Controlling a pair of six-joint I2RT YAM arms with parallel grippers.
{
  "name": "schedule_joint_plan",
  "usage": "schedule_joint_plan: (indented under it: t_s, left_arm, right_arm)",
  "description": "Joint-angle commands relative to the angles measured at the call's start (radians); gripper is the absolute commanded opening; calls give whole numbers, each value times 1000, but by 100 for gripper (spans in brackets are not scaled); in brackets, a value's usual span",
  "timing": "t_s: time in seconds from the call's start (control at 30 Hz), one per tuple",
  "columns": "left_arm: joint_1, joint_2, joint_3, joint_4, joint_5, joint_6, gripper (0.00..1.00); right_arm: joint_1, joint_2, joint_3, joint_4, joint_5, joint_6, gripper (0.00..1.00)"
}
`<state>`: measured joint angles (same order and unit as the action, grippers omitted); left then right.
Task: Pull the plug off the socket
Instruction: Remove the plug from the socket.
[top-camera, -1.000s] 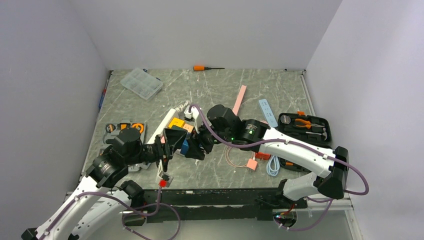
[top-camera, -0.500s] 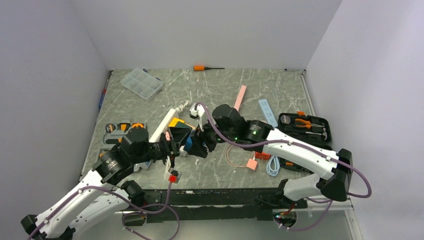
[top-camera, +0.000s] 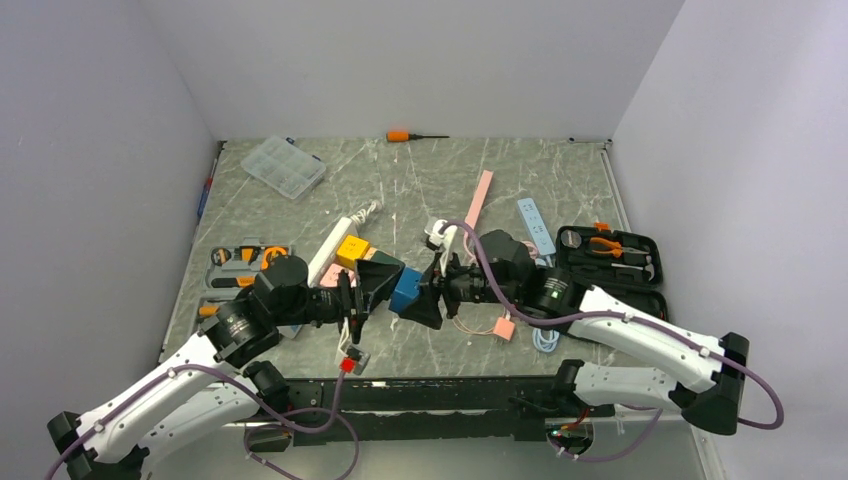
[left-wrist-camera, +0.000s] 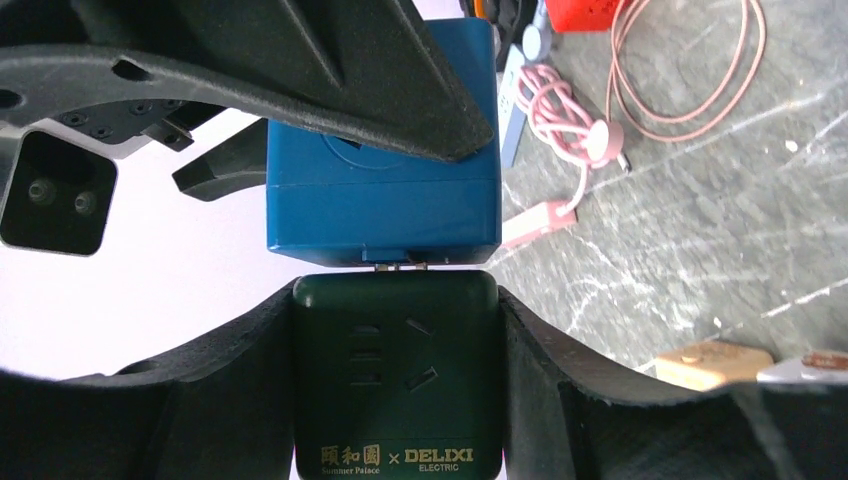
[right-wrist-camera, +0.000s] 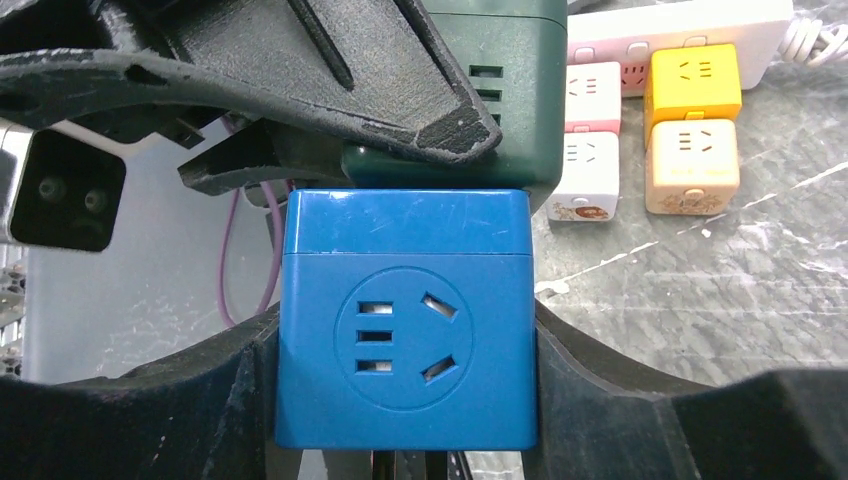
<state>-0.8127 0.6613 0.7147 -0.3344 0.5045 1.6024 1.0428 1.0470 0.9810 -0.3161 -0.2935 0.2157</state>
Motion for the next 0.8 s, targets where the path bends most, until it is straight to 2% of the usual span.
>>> schedule_joint_plan:
  t_s: [0.0, 0.13, 0.37, 0.47, 0.57, 0.7, 0.77]
  left_arm:
    - [65, -25, 10, 16, -298, 13, 0]
    - [67, -22, 9, 15, -309, 18, 0]
    - [76, 10, -11, 67, -435, 41, 0]
    - [92, 26, -7, 87, -442, 34, 0]
    - [97, 33, 1, 78, -415, 31, 0]
    - [97, 34, 16, 42, -373, 26, 0]
    - [97, 38, 29, 21, -361, 8, 0]
  right_arm:
    - [2, -146, -31, -357, -154, 60, 0]
    - [2, -193, -64, -420, -148, 84, 0]
    - [2, -313, -141, -464, -118, 181, 0]
    - [2, -354, -157, -481, -77, 212, 0]
    - [0, -351, -130, -476, 56, 204, 0]
    - [-15, -242, -54, -456, 405, 184, 0]
    - [-63, -165, -27, -430, 511, 188, 0]
